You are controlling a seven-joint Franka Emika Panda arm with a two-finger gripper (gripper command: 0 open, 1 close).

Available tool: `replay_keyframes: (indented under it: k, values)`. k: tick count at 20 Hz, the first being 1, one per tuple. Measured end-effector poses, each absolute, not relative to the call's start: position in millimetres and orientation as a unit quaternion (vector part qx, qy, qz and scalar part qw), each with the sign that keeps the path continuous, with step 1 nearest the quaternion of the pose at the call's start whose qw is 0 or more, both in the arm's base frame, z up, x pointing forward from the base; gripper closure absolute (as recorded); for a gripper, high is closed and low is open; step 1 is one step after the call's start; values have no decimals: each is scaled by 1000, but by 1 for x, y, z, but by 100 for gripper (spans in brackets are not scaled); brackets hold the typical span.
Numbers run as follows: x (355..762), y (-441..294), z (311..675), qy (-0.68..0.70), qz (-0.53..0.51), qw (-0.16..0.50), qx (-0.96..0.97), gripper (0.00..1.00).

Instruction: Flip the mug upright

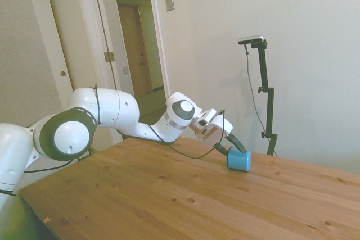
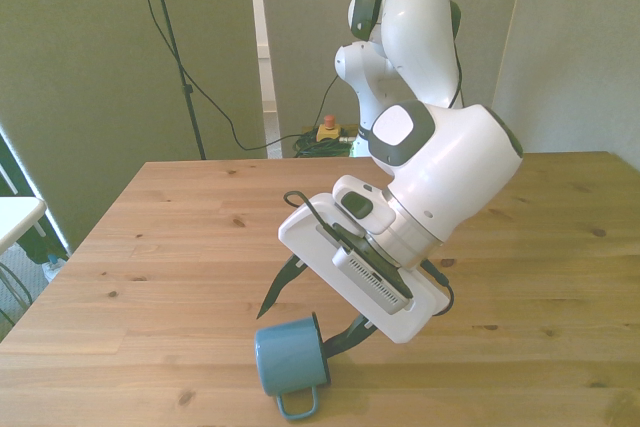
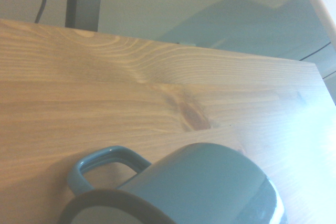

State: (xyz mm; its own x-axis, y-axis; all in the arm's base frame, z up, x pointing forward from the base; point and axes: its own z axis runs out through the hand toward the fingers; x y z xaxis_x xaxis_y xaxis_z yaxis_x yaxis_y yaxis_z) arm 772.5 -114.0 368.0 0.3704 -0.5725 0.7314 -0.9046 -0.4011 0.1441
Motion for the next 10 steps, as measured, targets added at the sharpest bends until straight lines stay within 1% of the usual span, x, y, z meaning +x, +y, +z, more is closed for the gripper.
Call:
replay_keyframes:
  k: [10]
  values:
    - [774, -116, 367, -474, 303, 276, 779, 100]
